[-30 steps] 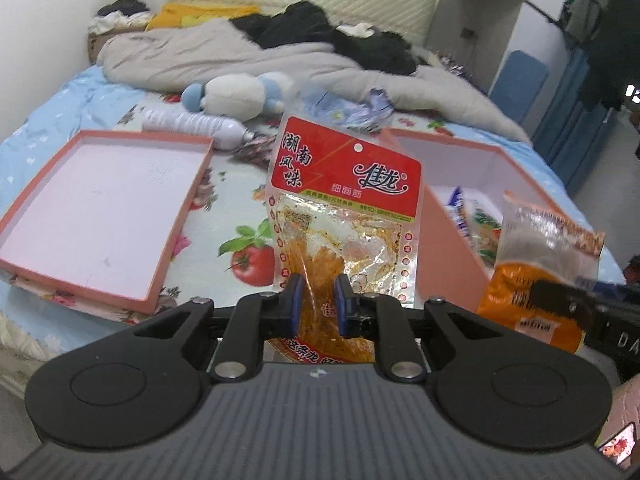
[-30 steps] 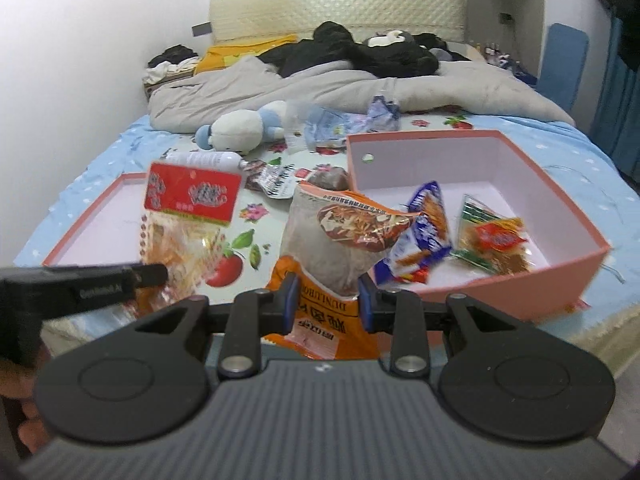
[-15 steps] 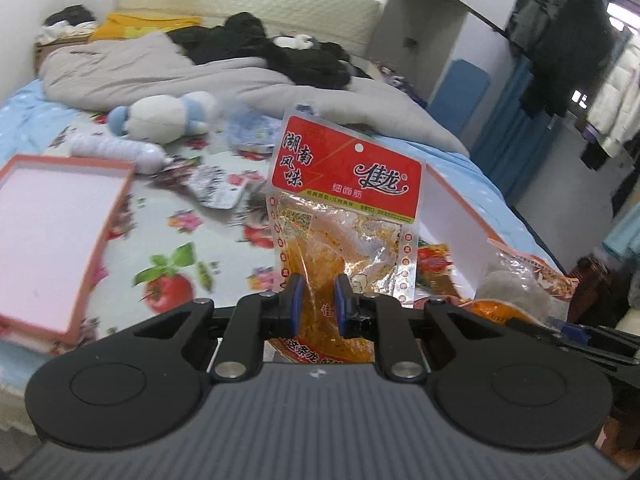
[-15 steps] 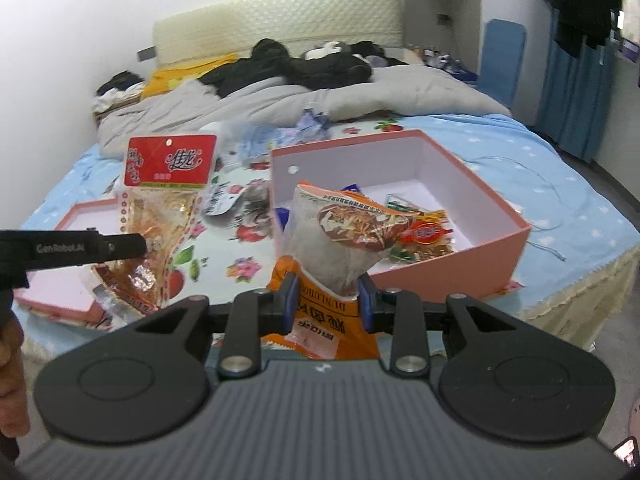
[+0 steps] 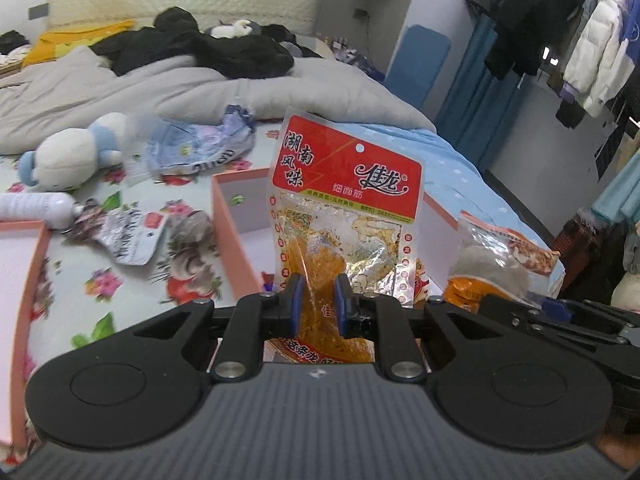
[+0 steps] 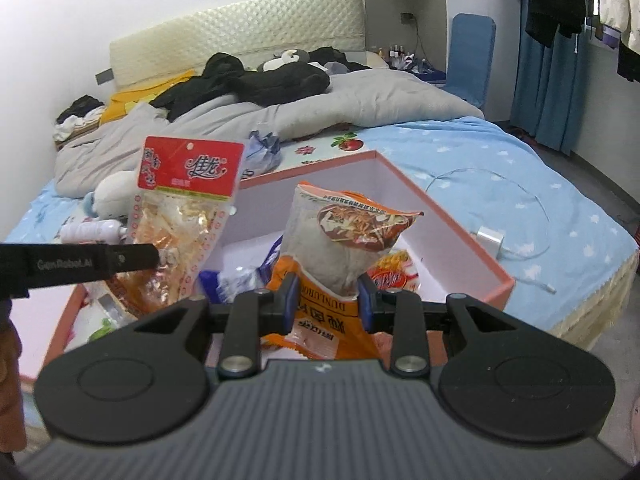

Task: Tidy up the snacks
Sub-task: 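Carry both bags into the deep pink box and open both tools, then move both tools from the box toward the foil pack and clear bag, then lower the left tool onto the silver-brown foil pack while the right tool lowers onto the clear plastic bag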

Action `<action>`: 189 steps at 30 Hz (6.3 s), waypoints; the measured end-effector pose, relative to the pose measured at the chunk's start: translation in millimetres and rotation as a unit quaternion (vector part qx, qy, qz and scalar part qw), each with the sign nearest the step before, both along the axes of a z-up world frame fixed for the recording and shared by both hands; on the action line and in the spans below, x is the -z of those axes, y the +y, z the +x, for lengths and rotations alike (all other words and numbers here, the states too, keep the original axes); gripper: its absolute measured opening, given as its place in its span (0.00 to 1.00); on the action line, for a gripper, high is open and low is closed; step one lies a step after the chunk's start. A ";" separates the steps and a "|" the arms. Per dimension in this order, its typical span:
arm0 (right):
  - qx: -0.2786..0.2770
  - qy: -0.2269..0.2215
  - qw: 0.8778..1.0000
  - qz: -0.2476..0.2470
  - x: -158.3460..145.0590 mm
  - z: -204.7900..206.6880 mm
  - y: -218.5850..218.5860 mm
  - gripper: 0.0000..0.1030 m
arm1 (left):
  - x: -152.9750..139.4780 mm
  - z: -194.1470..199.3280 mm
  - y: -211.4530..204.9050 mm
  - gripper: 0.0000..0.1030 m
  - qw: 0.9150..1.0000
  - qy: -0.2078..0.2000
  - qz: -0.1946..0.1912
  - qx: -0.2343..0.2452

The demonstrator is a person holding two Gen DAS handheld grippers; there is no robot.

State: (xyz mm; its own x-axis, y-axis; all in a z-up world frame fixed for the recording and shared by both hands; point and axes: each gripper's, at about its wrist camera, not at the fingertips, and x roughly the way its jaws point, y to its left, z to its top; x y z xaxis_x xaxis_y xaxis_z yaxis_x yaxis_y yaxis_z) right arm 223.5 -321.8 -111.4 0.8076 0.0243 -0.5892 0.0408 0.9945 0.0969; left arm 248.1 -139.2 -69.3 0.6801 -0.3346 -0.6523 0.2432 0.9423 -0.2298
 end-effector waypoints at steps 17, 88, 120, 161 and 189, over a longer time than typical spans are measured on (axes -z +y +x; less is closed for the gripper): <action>0.020 0.064 0.997 0.034 51.4 72.9 -30.5 0.35 | 55.5 101.8 -37.6 0.20 0.997 0.063 0.022 0.026; -0.164 0.016 0.985 0.045 11.5 -54.6 135.1 0.64 | 18.1 -83.6 160.9 0.52 0.992 0.017 0.048 -0.113; -0.152 -0.018 0.972 -0.181 120.5 162.7 254.8 0.63 | 156.4 186.5 256.0 0.51 0.973 0.127 -0.097 -0.165; -0.176 0.023 0.959 -0.220 142.3 201.6 268.0 0.23 | 199.1 242.8 261.6 0.20 0.927 0.194 -0.201 -0.252; -0.215 0.063 0.965 -0.138 106.7 -11.2 207.9 0.23 | 135.7 -16.8 207.6 0.11 0.961 0.153 -0.084 -0.217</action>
State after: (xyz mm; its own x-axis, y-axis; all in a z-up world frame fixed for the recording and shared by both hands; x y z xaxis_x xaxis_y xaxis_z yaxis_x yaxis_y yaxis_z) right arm 212.2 -113.9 -218.1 0.6794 0.1689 -0.7140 -0.3864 0.9097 -0.1525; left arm 231.3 68.4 -204.9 0.5646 -0.1819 -0.8051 -0.2664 0.8831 -0.3863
